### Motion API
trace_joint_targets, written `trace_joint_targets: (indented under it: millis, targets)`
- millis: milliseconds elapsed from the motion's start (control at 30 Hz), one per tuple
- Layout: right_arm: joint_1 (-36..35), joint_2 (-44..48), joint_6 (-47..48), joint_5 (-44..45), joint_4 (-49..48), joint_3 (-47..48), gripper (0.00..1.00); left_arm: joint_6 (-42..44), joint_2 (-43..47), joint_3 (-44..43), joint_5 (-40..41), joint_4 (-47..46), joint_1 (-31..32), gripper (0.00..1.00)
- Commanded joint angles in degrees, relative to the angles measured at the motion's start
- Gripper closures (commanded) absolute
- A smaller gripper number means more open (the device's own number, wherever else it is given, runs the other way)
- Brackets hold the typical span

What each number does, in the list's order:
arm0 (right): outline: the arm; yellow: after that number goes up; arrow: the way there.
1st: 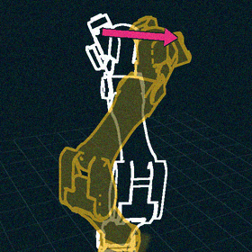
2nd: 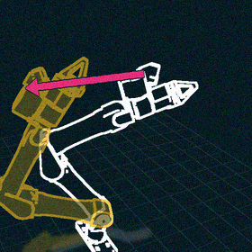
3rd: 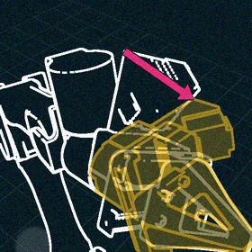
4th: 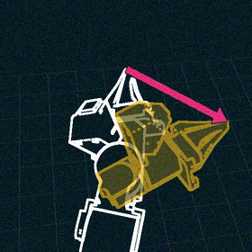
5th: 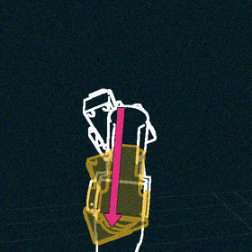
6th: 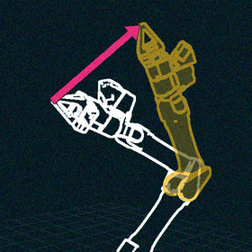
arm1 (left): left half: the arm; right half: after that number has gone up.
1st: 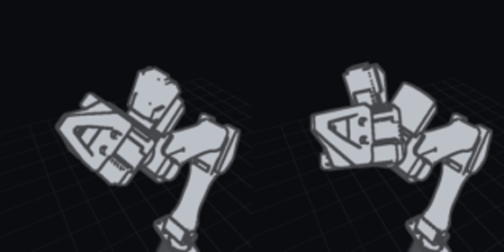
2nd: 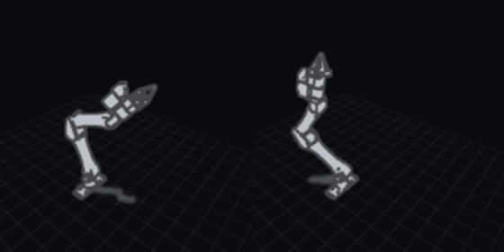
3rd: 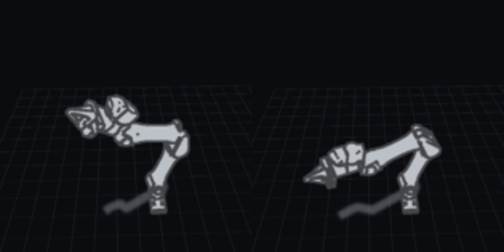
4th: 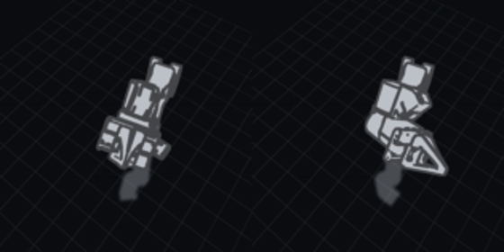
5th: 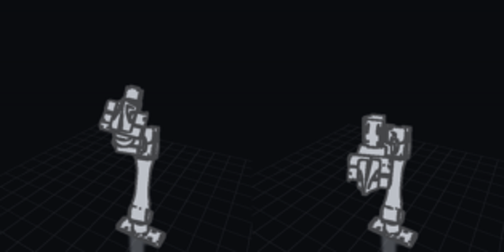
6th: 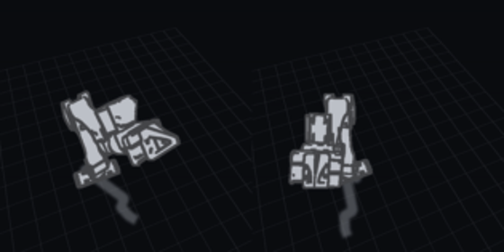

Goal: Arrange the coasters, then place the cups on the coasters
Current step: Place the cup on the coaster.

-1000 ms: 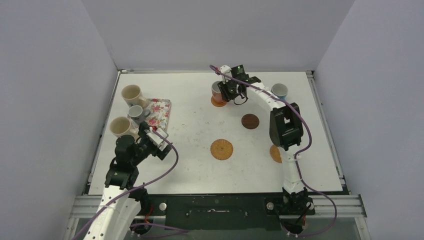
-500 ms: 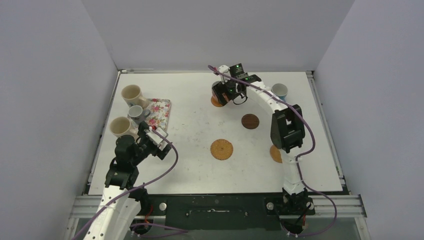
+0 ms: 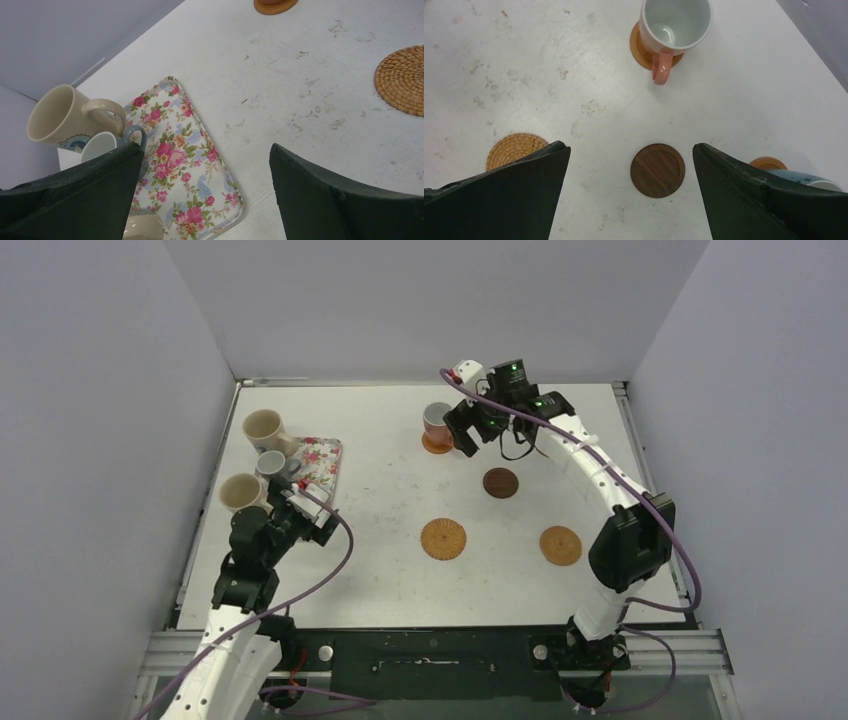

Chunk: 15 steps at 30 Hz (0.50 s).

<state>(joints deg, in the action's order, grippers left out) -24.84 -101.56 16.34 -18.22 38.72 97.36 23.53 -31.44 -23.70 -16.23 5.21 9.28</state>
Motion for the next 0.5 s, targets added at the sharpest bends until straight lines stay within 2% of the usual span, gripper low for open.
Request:
trace_joint_targets:
  millis: [0, 367, 467]
  targets:
    - [-0.3, 6.2, 6.3, -6.7, 4.7, -4.0, 0.00, 2.6, -2.4, 0.1, 1.1, -7.5, 0.1, 0.03]
    - [0.6, 17.2, 17.4, -14.7, 8.8, -15.1, 0.00, 12.0, -25.7, -15.0, 2.1, -5.3, -0.9, 0.03]
    - [2.7, 19.3, 20.9, -20.4, 10.9, -16.7, 0.00, 16.2, -31.0, -19.8, -2.8, -1.4, -3.0, 0.03]
